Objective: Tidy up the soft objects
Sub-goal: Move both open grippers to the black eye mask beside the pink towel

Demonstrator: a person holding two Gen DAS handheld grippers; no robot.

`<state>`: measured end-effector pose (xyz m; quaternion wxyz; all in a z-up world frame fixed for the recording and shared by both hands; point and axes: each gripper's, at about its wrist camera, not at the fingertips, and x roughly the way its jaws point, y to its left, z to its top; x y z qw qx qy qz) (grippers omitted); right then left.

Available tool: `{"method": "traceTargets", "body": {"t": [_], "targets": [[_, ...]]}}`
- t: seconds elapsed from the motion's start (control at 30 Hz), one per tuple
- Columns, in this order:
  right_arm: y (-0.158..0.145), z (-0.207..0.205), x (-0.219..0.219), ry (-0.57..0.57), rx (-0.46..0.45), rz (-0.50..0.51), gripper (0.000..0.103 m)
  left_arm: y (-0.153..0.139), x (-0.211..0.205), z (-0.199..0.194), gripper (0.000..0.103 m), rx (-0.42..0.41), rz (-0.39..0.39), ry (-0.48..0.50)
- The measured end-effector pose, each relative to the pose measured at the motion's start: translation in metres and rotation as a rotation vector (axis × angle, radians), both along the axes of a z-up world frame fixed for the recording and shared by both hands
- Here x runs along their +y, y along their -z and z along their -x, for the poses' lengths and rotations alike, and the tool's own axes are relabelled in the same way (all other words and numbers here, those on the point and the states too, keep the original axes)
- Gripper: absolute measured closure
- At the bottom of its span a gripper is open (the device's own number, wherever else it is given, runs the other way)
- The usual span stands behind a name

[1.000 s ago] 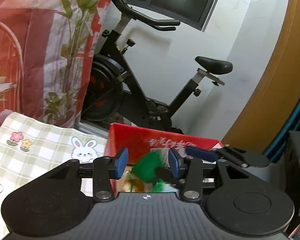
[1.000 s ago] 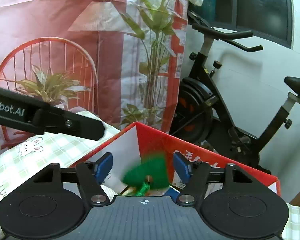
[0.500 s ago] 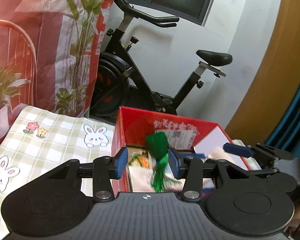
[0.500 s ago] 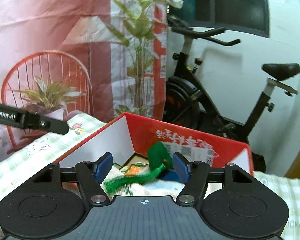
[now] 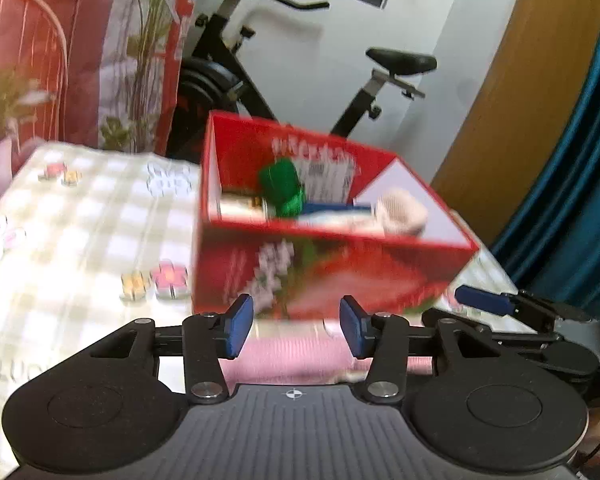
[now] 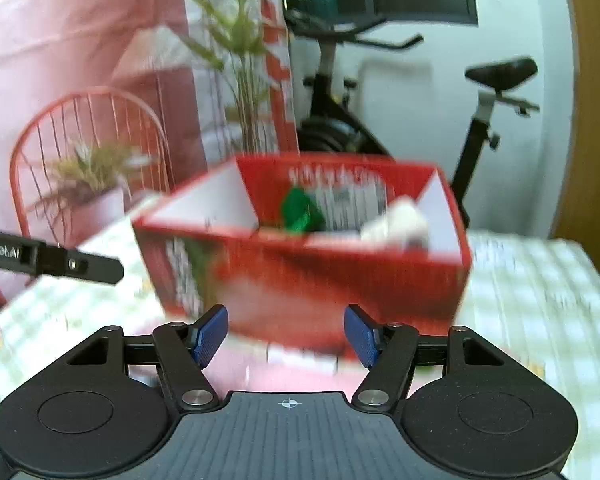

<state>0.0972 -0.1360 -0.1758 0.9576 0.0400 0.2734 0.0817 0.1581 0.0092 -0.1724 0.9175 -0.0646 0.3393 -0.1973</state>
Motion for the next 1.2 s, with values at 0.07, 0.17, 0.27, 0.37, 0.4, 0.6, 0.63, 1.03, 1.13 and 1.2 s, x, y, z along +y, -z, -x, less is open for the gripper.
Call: {"method": "traceTargets", "body": {"t": [0.07,0.17,0.27,0.37,0.4,0.6,0.63,1.03,1.13,1.2], "targets": [[0.017,0.009,0.004,0.011,0.044,0.025,0.041,0.015,-0.003,0.003,0.05,0.032,-0.019,-0.006],[0.041,0.019,0.007,0.036,0.095,0.058,0.038,0.035,-0.004,0.006,0.05,0.076,-0.04,-0.019],[0.057,0.025,0.004,0.062,0.138,0.05,0.035,0.054,-0.001,0.008,0.05,0.127,-0.047,-0.031],[0.066,0.027,-0.002,0.085,0.147,0.038,0.03,0.07,0.003,0.007,0.046,0.168,-0.058,-0.041],[0.068,0.027,-0.003,0.092,0.148,0.034,0.027,0.074,0.004,0.008,0.045,0.177,-0.064,-0.045],[0.079,0.028,-0.013,0.119,0.142,-0.02,0.019,0.087,0.009,0.009,0.035,0.197,-0.062,-0.05],[0.081,0.028,-0.014,0.123,0.139,-0.024,0.018,0.087,0.009,0.01,0.032,0.193,-0.062,-0.045],[0.087,0.024,-0.015,0.114,0.158,-0.038,0.0,0.092,-0.006,0.015,0.012,0.163,-0.091,-0.012],[0.087,0.024,-0.014,0.119,0.158,-0.033,0.0,0.092,-0.008,0.015,0.011,0.163,-0.093,-0.014],[0.087,0.024,-0.014,0.119,0.156,-0.036,0.0,0.092,-0.008,0.013,0.01,0.168,-0.091,-0.014]]}}
